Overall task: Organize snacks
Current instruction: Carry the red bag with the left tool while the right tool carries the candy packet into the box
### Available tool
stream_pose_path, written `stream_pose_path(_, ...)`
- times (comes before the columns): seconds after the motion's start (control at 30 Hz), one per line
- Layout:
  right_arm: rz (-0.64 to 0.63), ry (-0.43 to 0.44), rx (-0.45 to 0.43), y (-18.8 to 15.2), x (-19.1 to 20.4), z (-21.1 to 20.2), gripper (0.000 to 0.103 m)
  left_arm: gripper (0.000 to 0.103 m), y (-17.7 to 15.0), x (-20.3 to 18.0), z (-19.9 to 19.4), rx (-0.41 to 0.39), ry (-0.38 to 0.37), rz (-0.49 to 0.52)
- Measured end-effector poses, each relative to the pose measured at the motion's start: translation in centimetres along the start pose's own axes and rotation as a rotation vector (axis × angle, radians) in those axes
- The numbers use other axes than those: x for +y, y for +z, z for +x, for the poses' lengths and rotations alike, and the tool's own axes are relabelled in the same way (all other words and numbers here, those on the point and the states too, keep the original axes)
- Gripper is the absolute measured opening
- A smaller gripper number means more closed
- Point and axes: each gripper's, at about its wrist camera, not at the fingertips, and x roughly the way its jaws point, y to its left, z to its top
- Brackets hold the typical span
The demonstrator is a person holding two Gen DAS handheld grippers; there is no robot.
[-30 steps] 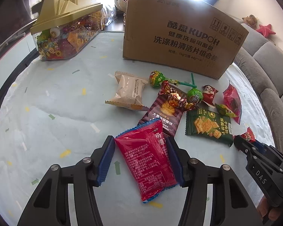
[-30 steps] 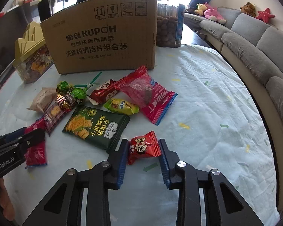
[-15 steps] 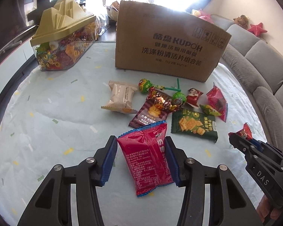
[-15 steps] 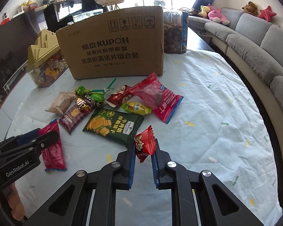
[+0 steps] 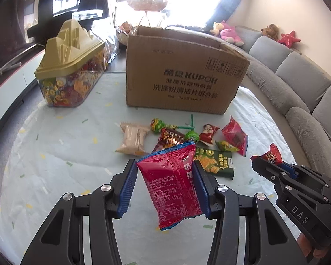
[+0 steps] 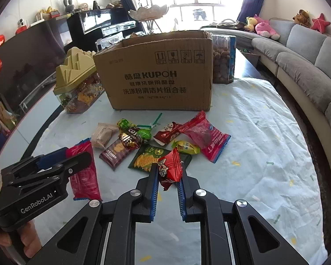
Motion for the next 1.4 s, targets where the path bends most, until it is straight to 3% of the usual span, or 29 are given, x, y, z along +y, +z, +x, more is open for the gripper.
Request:
stream_pose_path(0.77, -0.043, 0.044, -0.159, 8.3, 1.1, -2.0, 0.017, 0.049, 8.8, -0.4, -3.0, -0.189, -0.005, 0.079)
stream_pose_path(1.4, -0.076, 0.034, -0.209, 16.1, 1.5, 0.0, 0.017, 0.049, 16.2, 0.3, -1.5, -0.235, 0.005, 0.078)
